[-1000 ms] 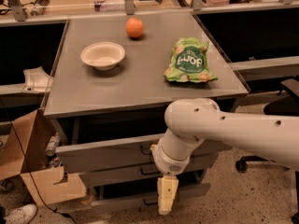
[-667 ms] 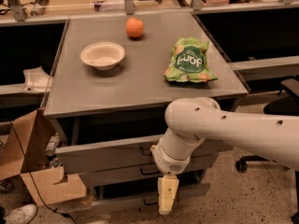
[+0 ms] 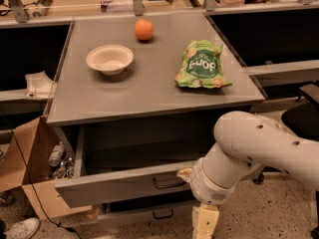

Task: Open top drawer

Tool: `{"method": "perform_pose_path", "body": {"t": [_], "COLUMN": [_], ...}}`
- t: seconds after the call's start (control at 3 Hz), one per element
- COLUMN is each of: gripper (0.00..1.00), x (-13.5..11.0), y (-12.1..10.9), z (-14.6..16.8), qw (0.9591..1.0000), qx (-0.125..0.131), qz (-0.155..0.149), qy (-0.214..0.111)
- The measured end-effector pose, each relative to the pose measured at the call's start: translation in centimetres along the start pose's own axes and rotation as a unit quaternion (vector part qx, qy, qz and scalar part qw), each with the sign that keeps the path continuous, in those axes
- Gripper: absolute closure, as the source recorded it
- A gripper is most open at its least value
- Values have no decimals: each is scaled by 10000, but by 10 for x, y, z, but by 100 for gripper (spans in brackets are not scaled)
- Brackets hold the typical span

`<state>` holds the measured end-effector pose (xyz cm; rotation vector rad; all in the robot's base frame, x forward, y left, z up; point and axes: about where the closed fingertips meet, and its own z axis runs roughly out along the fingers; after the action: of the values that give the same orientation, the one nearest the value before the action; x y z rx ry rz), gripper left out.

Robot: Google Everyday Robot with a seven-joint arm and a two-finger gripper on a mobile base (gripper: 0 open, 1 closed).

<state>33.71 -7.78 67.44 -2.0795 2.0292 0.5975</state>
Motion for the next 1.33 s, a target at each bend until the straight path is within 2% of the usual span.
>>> {"method": "perform_pose_path", "body": {"t": [0.33,0.67,1.0,1.33], "gripper": [0,0,0,0], "x": [15,16,12,6], "y": [31,33,24,15], "z": [-6,-6,-12,-35], "qw": [9999,9999,9999,9991], "qx": [-95,-90,101,399], "qz": [27,31,-4,-91], "qy": [-51,-54,60,99]}}
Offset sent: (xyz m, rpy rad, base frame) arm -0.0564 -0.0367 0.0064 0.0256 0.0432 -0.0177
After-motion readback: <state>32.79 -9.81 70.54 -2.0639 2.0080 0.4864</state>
